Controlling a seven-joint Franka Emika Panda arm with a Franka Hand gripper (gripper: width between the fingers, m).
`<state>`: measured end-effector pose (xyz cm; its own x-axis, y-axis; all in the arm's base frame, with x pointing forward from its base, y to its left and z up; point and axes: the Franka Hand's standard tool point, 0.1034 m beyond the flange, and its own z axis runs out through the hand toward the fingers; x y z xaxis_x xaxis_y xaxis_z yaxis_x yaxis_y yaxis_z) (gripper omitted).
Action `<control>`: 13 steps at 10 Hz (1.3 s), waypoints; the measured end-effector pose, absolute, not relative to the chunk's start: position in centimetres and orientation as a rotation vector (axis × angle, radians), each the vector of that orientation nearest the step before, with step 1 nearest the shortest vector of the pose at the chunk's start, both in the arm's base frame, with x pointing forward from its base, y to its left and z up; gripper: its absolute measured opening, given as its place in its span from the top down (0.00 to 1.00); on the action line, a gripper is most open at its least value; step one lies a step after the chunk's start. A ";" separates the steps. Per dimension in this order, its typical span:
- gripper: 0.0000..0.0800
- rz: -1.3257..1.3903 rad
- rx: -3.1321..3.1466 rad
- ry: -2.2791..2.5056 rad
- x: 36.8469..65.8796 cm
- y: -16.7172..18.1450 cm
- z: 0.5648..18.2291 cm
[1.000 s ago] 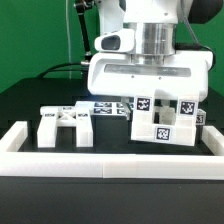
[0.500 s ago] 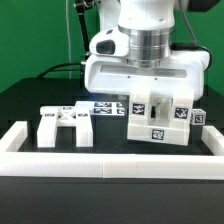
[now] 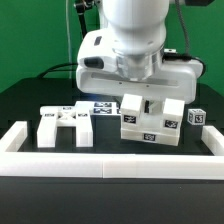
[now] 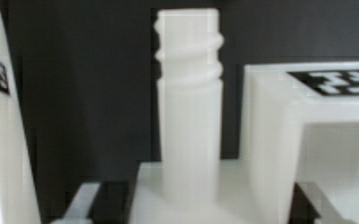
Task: Assemble chair
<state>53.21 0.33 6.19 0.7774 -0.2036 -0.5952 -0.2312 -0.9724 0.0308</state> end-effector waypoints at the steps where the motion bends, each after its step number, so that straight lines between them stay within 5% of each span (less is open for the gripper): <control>1: 0.58 1.064 -2.888 0.350 53.1 0.4 6.3; 10: 0.58 1.752 -2.556 0.358 50.9 -0.9 5.4; 11: 0.48 1.699 -2.594 0.359 51.5 -0.9 5.3; 12: 0.48 1.682 -2.603 0.364 51.3 -0.8 5.6; 13: 0.26 1.688 -2.596 0.370 51.1 -1.0 5.6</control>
Offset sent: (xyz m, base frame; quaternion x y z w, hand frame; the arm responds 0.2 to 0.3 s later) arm 0.0000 0.0000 0.0000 0.0000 -0.1938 0.0000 0.9810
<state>51.07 -0.98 5.60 0.3859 -0.1853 -0.9037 -0.2097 -0.9716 0.1097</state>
